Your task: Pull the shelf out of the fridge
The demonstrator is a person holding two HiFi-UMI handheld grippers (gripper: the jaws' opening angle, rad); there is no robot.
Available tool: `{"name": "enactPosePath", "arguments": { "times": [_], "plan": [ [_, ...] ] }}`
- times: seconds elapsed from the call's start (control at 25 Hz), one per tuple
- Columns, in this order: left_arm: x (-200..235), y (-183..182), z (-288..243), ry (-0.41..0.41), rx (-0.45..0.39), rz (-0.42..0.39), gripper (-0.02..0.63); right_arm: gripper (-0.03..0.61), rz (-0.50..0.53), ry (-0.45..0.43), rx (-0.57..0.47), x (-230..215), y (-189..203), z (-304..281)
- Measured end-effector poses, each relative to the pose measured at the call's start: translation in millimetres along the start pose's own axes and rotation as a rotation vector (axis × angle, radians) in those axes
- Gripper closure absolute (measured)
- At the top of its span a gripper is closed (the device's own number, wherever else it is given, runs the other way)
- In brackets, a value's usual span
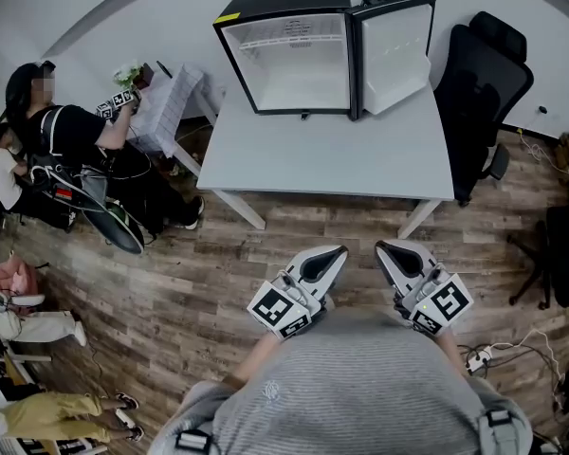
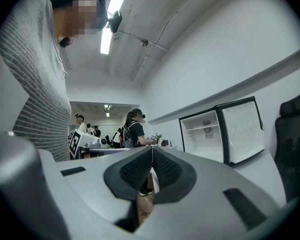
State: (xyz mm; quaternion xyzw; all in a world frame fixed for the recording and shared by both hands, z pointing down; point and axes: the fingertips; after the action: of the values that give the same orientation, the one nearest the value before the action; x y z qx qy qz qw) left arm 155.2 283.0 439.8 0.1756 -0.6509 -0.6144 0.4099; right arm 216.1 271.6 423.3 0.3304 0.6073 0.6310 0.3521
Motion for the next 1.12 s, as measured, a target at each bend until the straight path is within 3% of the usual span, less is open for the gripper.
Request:
{"name": "enactPosePath", "arguments": {
  "times": [0.56, 0.92, 1.12],
  "plan": [
    [74, -9, -31, 0.033, -0.005, 0.006, 0.603, 0.565, 0.009, 0.054, 0.020, -45, 17, -51],
    [175, -48, -62, 0.064, -0.018, -0.001, 0.603, 0.565, 0.036, 0.075, 0.003, -96, 10, -145],
    [238, -70, -73, 0.025, -0.047, 0.000, 0.603, 0.565, 0.079, 0.040, 0.018, -121, 10, -202]
  ]
}}
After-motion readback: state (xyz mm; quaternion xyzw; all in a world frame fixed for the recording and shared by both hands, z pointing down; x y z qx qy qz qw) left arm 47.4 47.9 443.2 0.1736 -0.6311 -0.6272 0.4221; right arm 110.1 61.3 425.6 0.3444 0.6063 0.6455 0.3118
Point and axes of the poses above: the fingertips, and each gripper's own axes: z backward along the fingers, x to its left, y out of its underside, and after that the axes turned 7 degrees about z, right-handed
